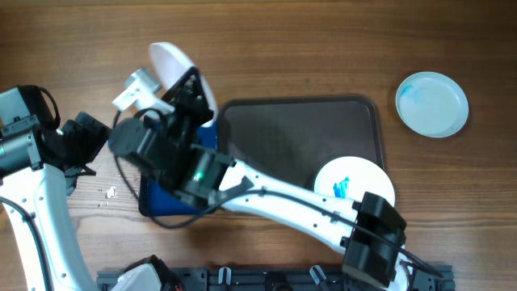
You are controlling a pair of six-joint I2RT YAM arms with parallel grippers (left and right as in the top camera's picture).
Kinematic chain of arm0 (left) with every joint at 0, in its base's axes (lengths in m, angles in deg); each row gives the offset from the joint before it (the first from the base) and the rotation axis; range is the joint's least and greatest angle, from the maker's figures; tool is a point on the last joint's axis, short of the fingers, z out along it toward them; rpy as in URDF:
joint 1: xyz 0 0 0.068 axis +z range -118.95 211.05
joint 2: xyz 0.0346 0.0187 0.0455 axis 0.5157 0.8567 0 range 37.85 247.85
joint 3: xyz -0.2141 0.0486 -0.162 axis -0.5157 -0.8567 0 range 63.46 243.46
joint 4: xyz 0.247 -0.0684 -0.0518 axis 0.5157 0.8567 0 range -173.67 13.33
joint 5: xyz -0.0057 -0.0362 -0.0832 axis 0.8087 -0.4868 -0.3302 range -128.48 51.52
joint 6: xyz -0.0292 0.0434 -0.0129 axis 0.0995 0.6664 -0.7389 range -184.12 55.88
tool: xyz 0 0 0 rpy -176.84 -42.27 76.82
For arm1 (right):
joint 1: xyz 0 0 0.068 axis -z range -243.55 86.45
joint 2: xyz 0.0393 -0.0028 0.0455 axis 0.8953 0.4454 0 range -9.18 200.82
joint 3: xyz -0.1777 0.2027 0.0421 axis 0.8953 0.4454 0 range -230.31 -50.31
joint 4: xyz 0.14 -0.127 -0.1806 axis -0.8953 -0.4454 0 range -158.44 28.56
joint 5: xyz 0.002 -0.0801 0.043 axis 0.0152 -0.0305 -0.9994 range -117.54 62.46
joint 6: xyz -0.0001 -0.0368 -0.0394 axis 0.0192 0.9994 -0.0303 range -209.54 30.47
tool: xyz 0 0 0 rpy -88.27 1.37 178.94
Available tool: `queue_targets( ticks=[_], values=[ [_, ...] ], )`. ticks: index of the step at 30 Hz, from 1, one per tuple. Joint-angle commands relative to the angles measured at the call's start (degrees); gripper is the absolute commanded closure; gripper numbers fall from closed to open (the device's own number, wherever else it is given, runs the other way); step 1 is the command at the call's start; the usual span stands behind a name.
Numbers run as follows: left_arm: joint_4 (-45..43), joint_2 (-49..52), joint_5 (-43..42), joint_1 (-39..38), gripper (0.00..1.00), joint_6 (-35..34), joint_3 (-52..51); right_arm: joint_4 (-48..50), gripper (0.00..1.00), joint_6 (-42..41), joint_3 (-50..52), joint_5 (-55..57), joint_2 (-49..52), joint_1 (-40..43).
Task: Clean dirty plates on tray and stack at the side
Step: 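Tilt the held plate over the blue tray to drain it, then carry the plate right and set it on the first cleaned plate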
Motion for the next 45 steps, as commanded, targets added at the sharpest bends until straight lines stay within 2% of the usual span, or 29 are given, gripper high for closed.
queue_targets(
  ticks=[1, 3, 5, 9, 12, 15, 18, 19, 27, 30, 35, 39, 45],
  values=[
    [0.0, 0.0, 0.9, 0.3, 0.0, -0.4, 0.3, -11.8, 0.96, -17.1, -0.6, -7.3, -0.7, 2.0],
    [0.0, 0.0, 0.9, 0.3, 0.0, -0.4, 0.3, -21.6, 0.96, -30.4, -0.6, -17.6, -0.7, 3.2],
    [0.0, 0.0, 0.9, 0.3, 0.0, -0.4, 0.3, -27.0, 0.96, -40.1, -0.7, -27.2, -0.7, 5.4],
    [-0.1, 0.0, 0.9, 0.3, 0.0, -0.4, 0.3, -33.8, 0.96, -51.0, -2.5, -42.4, -1.9, 11.9],
    [-0.1, 0.0, 0.9, 0.3, 0.0, -0.4, 0.3, -39.1, 0.96, -56.7, -5.3, -55.0, -3.9, 20.7],
    [0.0, 0.4, 0.9, 0.3, 0.0, -0.4, 0.3, -45.2, 0.96, -57.6, -7.5, -66.8, -5.8, 33.7],
    [0.0, 1.2, 0.1, 0.3, 0.0, -0.4, 0.3, -51.8, 0.96, -57.6, -7.5, -68.8, -6.3, 44.9],
    [0.0, 1.6, -0.4, 0.2, 0.0, -0.4, 0.3, -55.1, 0.96, -56.8, -7.1, -68.9, -6.3, 51.2],
    [-0.1, 4.5, -0.8, 0.2, 0.0, -0.4, 0.3, -62.4, 0.96, -55.1, -2.1, -71.7, -6.3, 77.1],
    [0.0, 5.5, -0.8, 0.2, 0.0, -0.4, 0.3, -61.9, 0.96, -55.1, 1.6, -71.4, -6.3, 83.2],
    [0.0, 5.9, -1.2, 0.2, 0.0, -0.4, 0.3, -55.8, 0.96, -55.1, 11.0, -72.4, -6.2, 94.6],
    [-0.2, 5.9, -1.2, 0.2, 0.0, -0.4, 0.3, -52.0, 0.96, -55.0, 14.5, -79.3, -6.1, 101.8],
    [-0.2, 5.9, -1.2, 0.2, 0.0, -0.4, 0.3, -48.2, 0.96, -54.6, 15.9, -82.9, -4.7, 102.0]
  ],
)
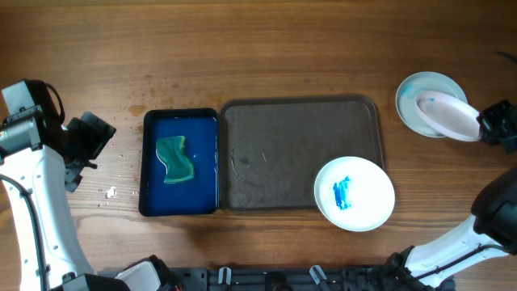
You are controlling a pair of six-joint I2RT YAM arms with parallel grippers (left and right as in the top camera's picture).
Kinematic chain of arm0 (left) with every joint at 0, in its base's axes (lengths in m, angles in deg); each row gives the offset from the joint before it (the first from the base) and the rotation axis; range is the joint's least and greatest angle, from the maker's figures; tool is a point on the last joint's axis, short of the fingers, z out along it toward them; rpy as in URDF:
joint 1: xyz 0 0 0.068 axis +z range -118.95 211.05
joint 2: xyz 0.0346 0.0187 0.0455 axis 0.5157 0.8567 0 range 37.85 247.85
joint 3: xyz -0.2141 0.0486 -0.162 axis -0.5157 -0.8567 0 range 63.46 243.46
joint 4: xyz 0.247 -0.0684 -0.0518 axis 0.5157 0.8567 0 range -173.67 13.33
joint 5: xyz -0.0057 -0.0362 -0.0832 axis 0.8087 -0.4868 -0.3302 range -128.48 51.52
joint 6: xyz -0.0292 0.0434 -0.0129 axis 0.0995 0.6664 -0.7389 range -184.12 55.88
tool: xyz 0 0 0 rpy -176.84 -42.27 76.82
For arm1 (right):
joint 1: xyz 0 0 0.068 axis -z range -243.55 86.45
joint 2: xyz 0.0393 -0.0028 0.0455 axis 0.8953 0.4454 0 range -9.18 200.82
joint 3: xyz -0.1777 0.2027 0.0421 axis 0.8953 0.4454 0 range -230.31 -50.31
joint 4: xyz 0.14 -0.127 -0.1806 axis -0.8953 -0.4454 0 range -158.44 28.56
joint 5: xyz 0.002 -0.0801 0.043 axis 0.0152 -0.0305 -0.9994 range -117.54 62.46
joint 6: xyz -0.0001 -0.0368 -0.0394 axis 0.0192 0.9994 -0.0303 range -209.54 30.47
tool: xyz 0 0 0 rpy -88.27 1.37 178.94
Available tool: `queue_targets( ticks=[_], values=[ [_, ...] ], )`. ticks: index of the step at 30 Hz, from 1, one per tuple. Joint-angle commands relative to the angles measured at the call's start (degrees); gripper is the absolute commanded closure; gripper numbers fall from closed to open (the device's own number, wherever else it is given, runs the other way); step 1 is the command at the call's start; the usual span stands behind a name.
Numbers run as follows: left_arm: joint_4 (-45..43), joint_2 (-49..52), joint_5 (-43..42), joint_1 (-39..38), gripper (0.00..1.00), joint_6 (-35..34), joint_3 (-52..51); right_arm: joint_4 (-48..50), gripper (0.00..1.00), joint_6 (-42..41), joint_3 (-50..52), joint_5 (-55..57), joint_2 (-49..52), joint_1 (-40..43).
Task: Clean dirty plates on tray and stack at the side
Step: 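Carry the plate right and set it on the first cleaned plate, then move the right gripper to the last dirty plate's right rim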
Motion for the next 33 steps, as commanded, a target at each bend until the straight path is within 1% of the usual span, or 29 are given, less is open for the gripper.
queue_targets(
  ticks=[1, 4, 8, 10, 17, 22, 25, 26, 28, 29, 30, 31, 32, 33],
  values=[
    [-0.2, 0.3, -0.7, 0.2, 0.0, -0.4, 0.3, 1.9, 0.96, 0.7, 0.5, -4.8, 0.5, -2.9],
    [0.0, 0.3, -0.7, 0.2, 0.0, -0.4, 0.3, 3.4, 0.96, 0.8, 0.5, -4.7, 1.8, -6.2],
    [0.3, 0.3, -0.7, 0.2, 0.0, -0.4, 0.3, 5.0, 0.96, 0.0, 0.5, -4.7, 2.3, -8.2],
    [0.3, 0.3, -0.7, 0.2, 0.0, -0.4, 0.3, 5.2, 0.96, -1.6, 0.5, -3.1, 2.3, -8.2],
    [0.3, 0.3, -0.7, 0.2, 0.0, -0.4, 0.3, 5.4, 0.96, -1.8, 0.5, 0.6, 2.3, -6.6],
    [0.3, 0.3, -0.7, 0.2, 0.0, -0.4, 0.3, 4.4, 0.96, -6.0, 0.5, 5.7, 2.3, -6.1],
    [0.3, 0.3, -0.7, 0.2, 0.0, -0.4, 0.3, 4.6, 0.96, -4.9, 0.5, 5.7, 2.3, -6.1],
    [0.3, 0.3, -0.7, 0.2, 0.0, -0.4, 0.3, 4.7, 0.94, -4.9, 0.5, 5.6, 2.3, -6.1],
    [0.4, 0.3, -0.7, 0.2, 0.0, -0.4, 0.3, 4.9, 0.72, -4.9, 0.5, 5.6, 2.3, -6.1],
    [0.5, 0.3, -0.7, 0.2, 0.0, -0.3, 0.3, 5.0, 0.67, -4.6, 0.5, 5.6, 2.3, -6.1],
    [0.5, 0.3, -0.7, 0.2, 0.0, -0.4, 0.3, 5.0, 0.66, -4.3, 0.5, 5.6, 2.3, -6.1],
    [0.5, 0.3, -0.7, 0.2, 0.0, -0.4, 0.3, 5.0, 0.61, -4.3, 0.5, 5.6, 2.3, -6.1],
    [0.5, 0.3, -0.7, 0.2, 0.0, -0.4, 0.3, 5.0, 0.6, -4.3, 0.5, 5.2, 2.3, -6.1],
    [0.5, 0.3, -0.7, 0.2, 0.0, -0.4, 0.3, 5.0, 0.62, -3.9, 0.5, 3.6, 2.3, -6.1]
  ],
)
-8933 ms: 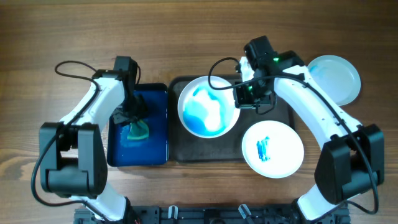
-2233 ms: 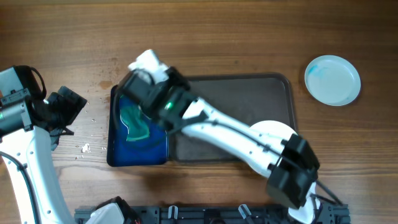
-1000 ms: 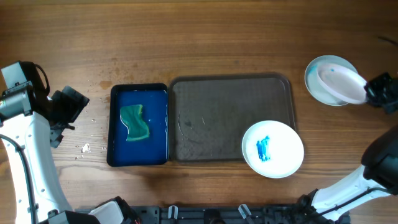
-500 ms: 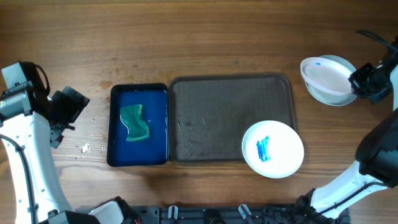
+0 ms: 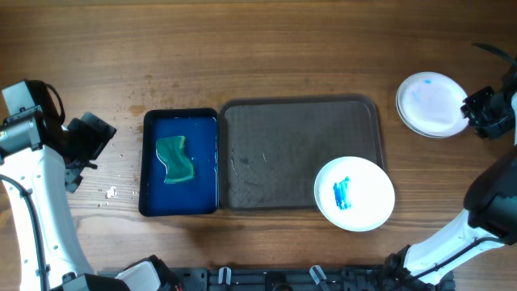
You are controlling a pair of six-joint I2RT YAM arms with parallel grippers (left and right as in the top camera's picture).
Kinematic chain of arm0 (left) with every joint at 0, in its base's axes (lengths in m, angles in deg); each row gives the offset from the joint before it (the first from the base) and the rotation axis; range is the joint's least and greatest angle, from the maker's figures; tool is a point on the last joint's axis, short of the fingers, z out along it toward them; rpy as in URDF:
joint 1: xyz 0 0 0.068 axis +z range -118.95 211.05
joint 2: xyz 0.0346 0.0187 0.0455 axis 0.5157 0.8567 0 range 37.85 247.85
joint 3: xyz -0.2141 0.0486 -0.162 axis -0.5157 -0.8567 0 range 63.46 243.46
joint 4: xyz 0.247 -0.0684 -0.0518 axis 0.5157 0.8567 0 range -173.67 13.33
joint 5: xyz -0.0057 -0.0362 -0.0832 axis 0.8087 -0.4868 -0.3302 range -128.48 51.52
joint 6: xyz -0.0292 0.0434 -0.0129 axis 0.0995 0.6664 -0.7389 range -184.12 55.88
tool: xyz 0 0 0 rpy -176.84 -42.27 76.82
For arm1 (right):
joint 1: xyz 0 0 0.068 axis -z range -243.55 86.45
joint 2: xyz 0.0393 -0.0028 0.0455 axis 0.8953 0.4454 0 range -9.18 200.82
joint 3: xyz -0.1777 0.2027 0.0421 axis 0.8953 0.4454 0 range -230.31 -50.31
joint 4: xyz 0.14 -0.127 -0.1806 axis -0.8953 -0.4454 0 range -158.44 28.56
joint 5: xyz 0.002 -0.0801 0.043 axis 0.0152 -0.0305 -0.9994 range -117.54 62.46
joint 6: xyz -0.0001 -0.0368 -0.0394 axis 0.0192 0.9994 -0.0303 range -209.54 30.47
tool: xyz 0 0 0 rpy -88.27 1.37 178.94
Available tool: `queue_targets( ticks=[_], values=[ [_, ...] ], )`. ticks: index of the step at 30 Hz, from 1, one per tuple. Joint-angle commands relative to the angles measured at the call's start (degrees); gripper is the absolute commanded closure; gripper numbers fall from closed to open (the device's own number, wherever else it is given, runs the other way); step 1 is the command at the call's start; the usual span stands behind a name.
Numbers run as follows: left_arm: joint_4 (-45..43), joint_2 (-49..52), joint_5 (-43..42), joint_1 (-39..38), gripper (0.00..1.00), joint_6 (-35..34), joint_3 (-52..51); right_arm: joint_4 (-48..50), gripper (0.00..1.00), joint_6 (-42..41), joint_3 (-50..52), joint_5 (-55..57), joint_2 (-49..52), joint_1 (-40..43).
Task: Clean dirty plates on tray and stack at the side
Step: 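Move the right gripper to the last dirty plate's right rim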
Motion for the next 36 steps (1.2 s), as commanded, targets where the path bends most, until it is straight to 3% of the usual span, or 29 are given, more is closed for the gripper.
queue_targets(
  ticks=[1, 3, 9, 15, 21, 25, 31, 35, 36],
  values=[
    [0.1, 0.3, -0.5, 0.2, 0.0, -0.4, 0.3, 0.1, 0.64, 1.4, 0.4, -3.0, 0.6, 0.0],
    [0.1, 0.3, -0.5, 0.2, 0.0, -0.4, 0.3, -0.2, 0.71, 3.3, -0.4, -7.3, 0.5, -0.5],
    [0.0, 0.3, -1.6, 0.2, 0.0, -0.3, 0.3, -5.1, 0.73, 12.0, -3.6, -19.5, -4.2, -6.2],
    [0.0, 0.7, -1.6, 0.1, 0.0, 0.5, 0.3, -16.4, 0.77, 12.8, -1.3, -15.0, -9.6, -20.9],
    [-3.5, 2.6, -2.9, -4.4, 0.0, 1.8, -2.9, -17.0, 0.76, 6.6, 7.0, -12.9, -16.2, -29.0],
    [-7.8, 5.2, -2.9, -10.4, 0.0, 1.8, -6.6, -19.3, 0.71, 0.1, 12.1, -9.5, -24.3, -34.5],
    [-14.0, 8.6, -2.8, -16.7, 0.0, 1.8, -10.3, -20.5, 0.69, -10.8, 25.6, -6.8, -33.3, -40.8],
    [-16.5, 9.3, -2.9, -17.7, 0.0, 2.1, -10.6, -20.1, 0.61, -17.2, 32.6, -1.3, -34.8, -40.7],
    [-16.8, 9.3, -2.9, -17.7, 0.0, 2.1, -10.6, -20.4, 0.55, -18.7, 32.9, 1.6, -34.8, -40.2]
  ],
)
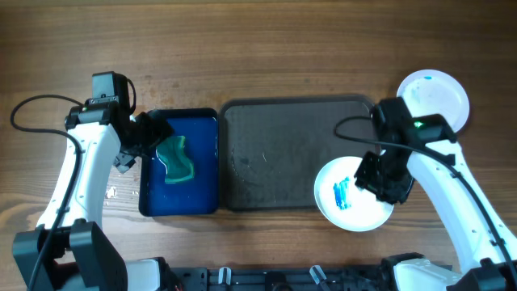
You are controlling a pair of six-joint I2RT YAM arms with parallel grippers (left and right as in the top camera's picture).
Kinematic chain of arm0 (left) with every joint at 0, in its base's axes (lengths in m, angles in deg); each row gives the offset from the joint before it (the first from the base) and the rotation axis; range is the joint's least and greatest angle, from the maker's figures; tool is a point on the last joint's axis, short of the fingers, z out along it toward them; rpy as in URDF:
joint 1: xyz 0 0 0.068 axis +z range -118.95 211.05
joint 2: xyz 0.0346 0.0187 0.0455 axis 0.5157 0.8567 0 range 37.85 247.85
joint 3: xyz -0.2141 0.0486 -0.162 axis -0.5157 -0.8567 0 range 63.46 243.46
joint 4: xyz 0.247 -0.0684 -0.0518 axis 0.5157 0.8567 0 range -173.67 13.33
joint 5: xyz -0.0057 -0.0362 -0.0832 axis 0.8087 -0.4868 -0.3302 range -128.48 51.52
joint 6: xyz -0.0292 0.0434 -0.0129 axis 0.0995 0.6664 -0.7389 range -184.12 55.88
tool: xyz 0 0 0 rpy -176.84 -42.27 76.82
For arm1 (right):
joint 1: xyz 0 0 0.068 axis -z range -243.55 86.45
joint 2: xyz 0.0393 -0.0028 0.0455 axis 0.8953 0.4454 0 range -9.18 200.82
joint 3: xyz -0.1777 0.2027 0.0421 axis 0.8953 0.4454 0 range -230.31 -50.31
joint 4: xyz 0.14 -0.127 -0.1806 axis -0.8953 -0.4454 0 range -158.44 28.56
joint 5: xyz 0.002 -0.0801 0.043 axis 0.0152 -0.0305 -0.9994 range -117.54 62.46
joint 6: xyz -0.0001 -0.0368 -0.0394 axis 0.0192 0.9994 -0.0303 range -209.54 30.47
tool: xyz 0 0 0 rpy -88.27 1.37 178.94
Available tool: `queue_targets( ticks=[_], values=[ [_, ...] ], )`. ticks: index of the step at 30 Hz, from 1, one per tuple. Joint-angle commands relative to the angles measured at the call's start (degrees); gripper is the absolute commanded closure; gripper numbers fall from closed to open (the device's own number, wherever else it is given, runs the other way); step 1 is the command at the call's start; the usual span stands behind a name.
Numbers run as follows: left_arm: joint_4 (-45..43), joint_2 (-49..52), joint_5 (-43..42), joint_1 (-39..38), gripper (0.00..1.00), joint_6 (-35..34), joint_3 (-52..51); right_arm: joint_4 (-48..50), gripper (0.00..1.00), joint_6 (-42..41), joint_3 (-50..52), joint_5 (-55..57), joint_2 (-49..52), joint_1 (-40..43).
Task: Clean dirty plates on tray and stack at the side
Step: 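Move the right gripper to the last dirty plate's right rim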
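A white plate smeared with blue lies on the front right corner of the dark tray. My right gripper hangs over the plate's right part; its jaws are hidden under the wrist. Clean white plates are stacked on the table at the back right. A green sponge lies in the blue basin left of the tray. My left gripper sits at the basin's left rim, close to the sponge's upper left end; its jaw state is unclear.
Small white crumbs lie on the wood left of the basin. A dark rail runs along the front edge of the table. Both arm cables loop over the table near each wrist.
My right gripper has moved from beside the plate stack to above the dirty plate. My left arm has come in from the far left to the basin's rim by the sponge.
First my right arm reached across the basin holding a white plate. Then it held that plate over the plate at the back right. Then the plate lay on that stack with the gripper beside it. Now each gripper is at the dirty plate or the sponge.
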Motion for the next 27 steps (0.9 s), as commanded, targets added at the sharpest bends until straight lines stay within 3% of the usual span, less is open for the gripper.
queue_targets(
  ticks=[1, 4, 13, 19, 27],
  values=[
    [-0.9, 0.3, -0.3, -0.3, 0.0, 0.9, -0.3, -0.4, 0.54, -8.4, 1.5, 9.7, -1.1, 1.4],
    [-0.9, 0.3, -0.3, -0.3, 0.0, 0.9, -0.3, -0.7, 0.65, -11.0, 1.5, 11.3, -1.1, 3.4],
    [-1.2, 0.3, -0.3, -0.3, 0.0, 0.9, -0.3, 9.1, 0.59, -10.9, 8.4, 5.9, 3.7, 4.6],
    [-1.2, 0.3, -0.3, -0.3, 0.0, 0.9, -0.3, 10.3, 0.59, -10.9, 8.8, 6.1, 9.5, 4.6],
    [-1.2, 0.3, -0.3, -0.3, 0.0, 0.9, -0.3, 9.7, 0.6, -10.8, 8.9, 8.3, 10.2, 5.3]
  ],
)
